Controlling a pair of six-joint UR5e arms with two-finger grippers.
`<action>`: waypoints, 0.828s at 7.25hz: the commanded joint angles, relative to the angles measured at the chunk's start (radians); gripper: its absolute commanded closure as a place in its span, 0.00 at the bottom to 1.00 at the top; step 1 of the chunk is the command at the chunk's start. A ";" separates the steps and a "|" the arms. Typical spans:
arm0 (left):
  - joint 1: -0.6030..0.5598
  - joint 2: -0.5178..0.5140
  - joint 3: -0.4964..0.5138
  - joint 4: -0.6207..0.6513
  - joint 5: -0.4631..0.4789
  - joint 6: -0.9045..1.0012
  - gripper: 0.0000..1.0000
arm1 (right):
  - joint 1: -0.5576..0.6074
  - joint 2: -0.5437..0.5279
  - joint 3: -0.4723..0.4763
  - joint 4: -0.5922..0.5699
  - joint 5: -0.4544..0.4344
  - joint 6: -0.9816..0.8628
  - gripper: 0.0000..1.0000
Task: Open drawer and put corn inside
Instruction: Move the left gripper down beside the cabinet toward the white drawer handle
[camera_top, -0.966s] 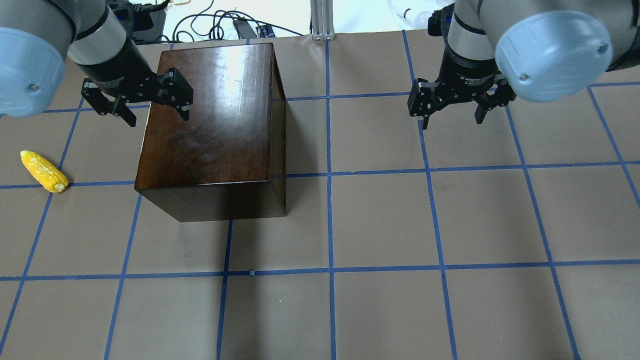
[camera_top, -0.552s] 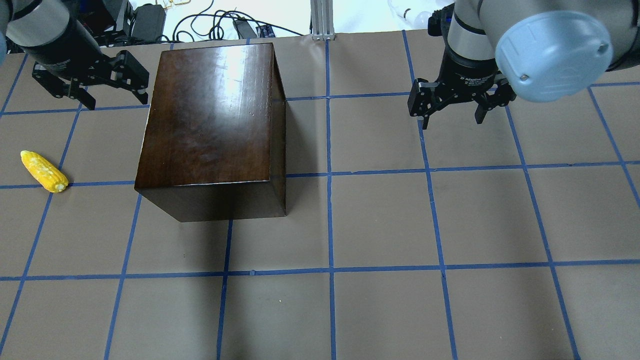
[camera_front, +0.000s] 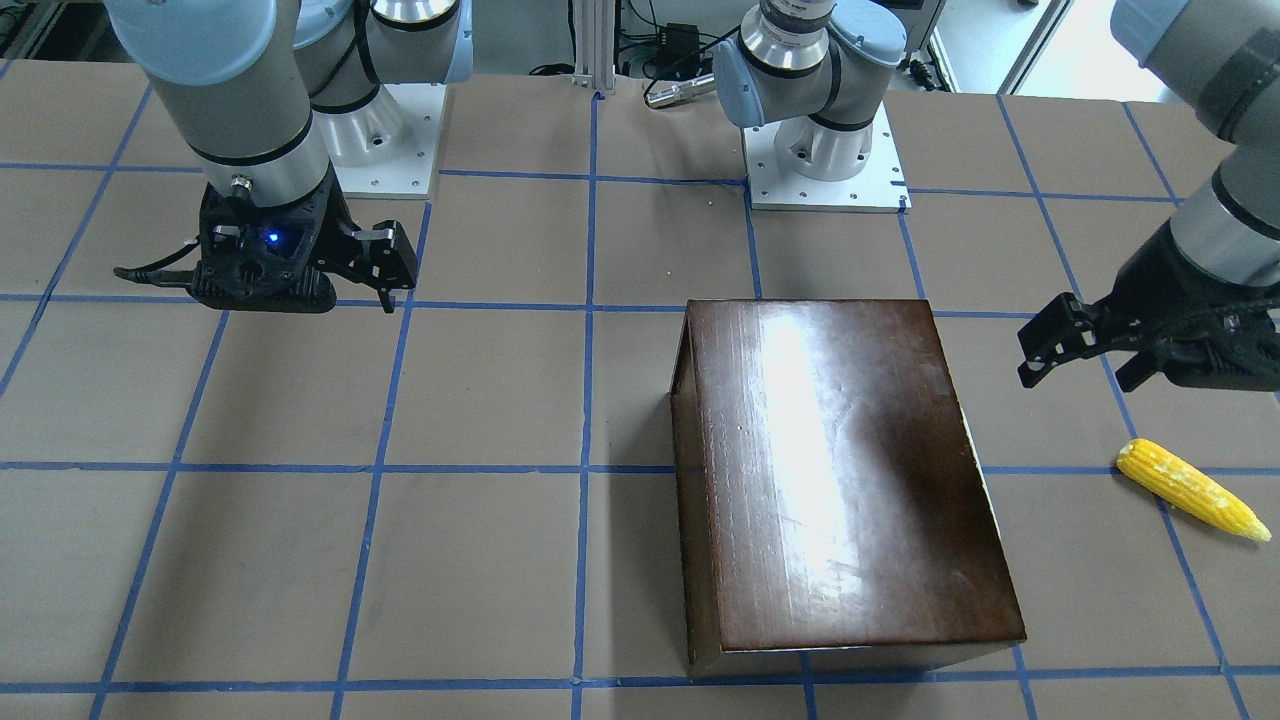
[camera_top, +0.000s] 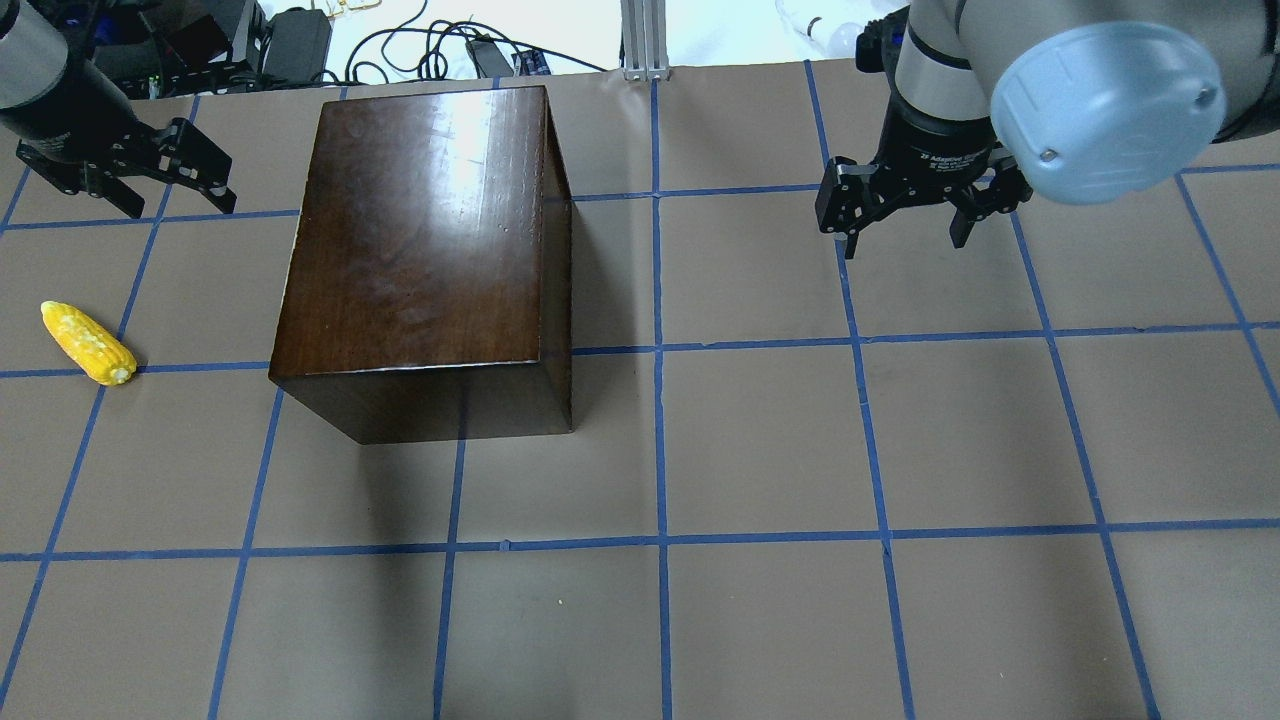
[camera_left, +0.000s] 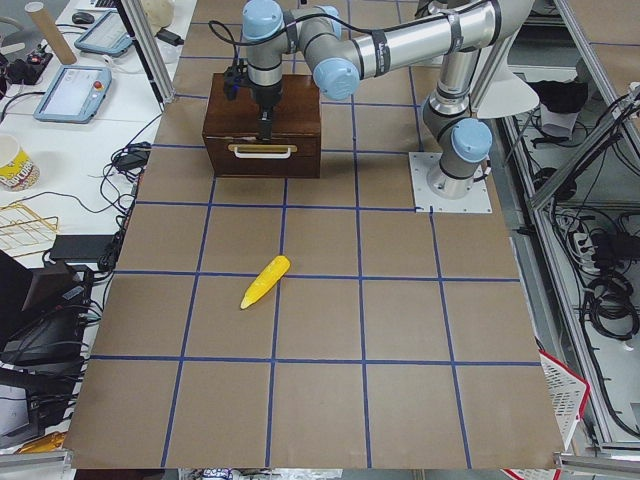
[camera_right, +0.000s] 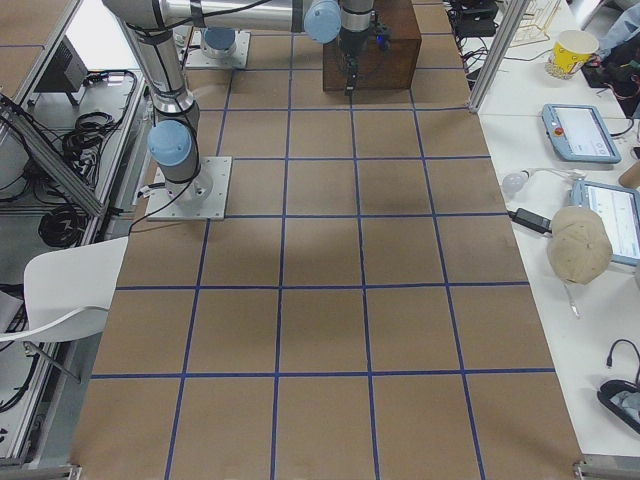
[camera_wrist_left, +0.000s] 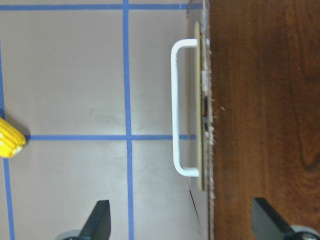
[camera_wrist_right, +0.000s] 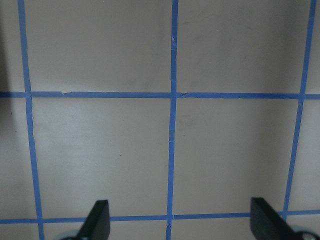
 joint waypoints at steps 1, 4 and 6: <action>0.103 -0.056 0.001 0.017 -0.131 0.107 0.00 | 0.000 0.000 0.000 0.000 0.000 0.000 0.00; 0.131 -0.137 -0.006 0.031 -0.193 0.168 0.00 | 0.000 0.000 0.000 -0.001 0.000 0.000 0.00; 0.128 -0.178 -0.009 0.038 -0.260 0.164 0.00 | 0.000 0.000 0.000 0.000 0.000 0.000 0.00</action>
